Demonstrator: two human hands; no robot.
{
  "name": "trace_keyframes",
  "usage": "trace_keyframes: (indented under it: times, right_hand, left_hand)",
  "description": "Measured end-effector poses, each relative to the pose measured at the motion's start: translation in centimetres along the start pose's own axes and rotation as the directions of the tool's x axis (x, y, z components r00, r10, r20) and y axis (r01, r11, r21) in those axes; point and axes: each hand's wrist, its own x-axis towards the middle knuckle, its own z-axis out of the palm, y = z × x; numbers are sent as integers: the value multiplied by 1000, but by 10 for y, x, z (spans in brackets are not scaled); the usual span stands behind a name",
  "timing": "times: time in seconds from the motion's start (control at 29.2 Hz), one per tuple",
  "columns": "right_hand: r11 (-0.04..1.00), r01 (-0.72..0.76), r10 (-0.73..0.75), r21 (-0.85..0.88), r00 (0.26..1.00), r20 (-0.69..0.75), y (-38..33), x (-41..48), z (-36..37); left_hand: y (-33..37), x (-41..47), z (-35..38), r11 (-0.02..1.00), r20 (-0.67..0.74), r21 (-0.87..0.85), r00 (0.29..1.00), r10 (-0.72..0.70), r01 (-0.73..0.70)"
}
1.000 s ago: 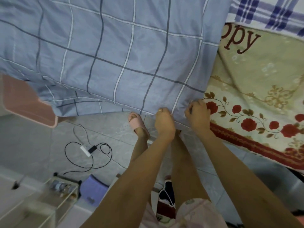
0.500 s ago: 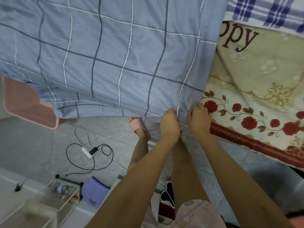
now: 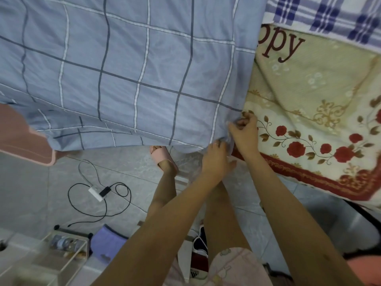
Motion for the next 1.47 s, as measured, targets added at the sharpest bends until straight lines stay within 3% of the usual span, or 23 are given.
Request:
trace_keyframes:
  times: [0.07,0.1,0.17,0.24,0.31,0.38,0.41,0.51,0.58,0.65,0.72,0.79,0.86,0.99,1.13,1.2,1.3,1.37,1.41,1.47]
  right_hand:
    - [1000,9,-9,24,1000,30,-8,9,4]
    - [1000,2,-3,17,997,72,-11,15,5]
    - [999,-23,31,-40,976,214,-17,24,6]
    - [975,28,46,-221,945,325,-19,30,1]
    - [902,104,49,-419,939,340,-16,27,-4]
    - [891,99,56,-442,944,324,-14,19,-8]
    - [919,64,62,-390,951,302,-12,14,-8]
    - [976,-170,197,-133,954,224,-3,2,-9]
    - [972,-228,233,-50,957,172,7,-4,-11]
    - [977,-214,213,-11,960,184,19,-13,-13]
    - [974,-225,208,28,938,278,27,-26,-11]
    - [979,-206,193,7,930,312,36,-38,-6]
    - [975,-219,204,23,935,290,46,-48,4]
    - [952,-305,298,-31,893,337,63,-63,31]
    - [929,-369,364,-30,895,259,73,-71,35]
    - [933,-334,357,-132,905,230,75,-70,22]
    - [871,-300,372,-389,920,123,98,-61,-3]
    - [770,-372,441,-518,897,11,110,-56,-15]
    - [730,-403,464,-551,885,-33,111,-56,-18]
    - [731,-353,371,-584,924,-93,102,-60,-17]
  left_hand:
    - [5,-7,15,998,250,-45,967,47,-37]
    - [7,-10,21,998,287,-42,957,46,-36]
    - [9,-16,27,991,180,-130,984,-12,36]
    - [14,-20,22,953,12,-261,988,-157,155]
    - [12,-20,14,942,-172,-277,955,-242,189]
    - [5,-17,8,952,-278,-255,931,-237,166]
    - [1,-16,6,956,-259,-244,940,-224,161]
    - [-9,-12,10,964,-61,-251,993,-103,85]
    - [-12,-17,14,943,126,-333,992,28,16]
    - [-15,-26,12,958,377,-285,914,150,-39]
    - [-25,-37,12,970,460,-233,871,170,-67]
    - [-37,-42,8,982,365,-188,930,47,24]
    - [-53,-40,3,980,171,-149,980,-103,129]
    - [-70,-31,-18,957,-136,-208,963,-231,200]
    - [-74,-25,-28,960,-270,-181,928,-258,214]
    - [-75,-26,-26,979,-278,-87,939,-200,183]
    - [-76,-33,-13,986,-97,33,983,-159,163]
    - [-77,-41,-4,991,166,116,983,-81,62]
    - [-78,-45,1,988,377,149,926,-22,-37]
    - [-74,-54,3,981,733,143,680,-14,-134]
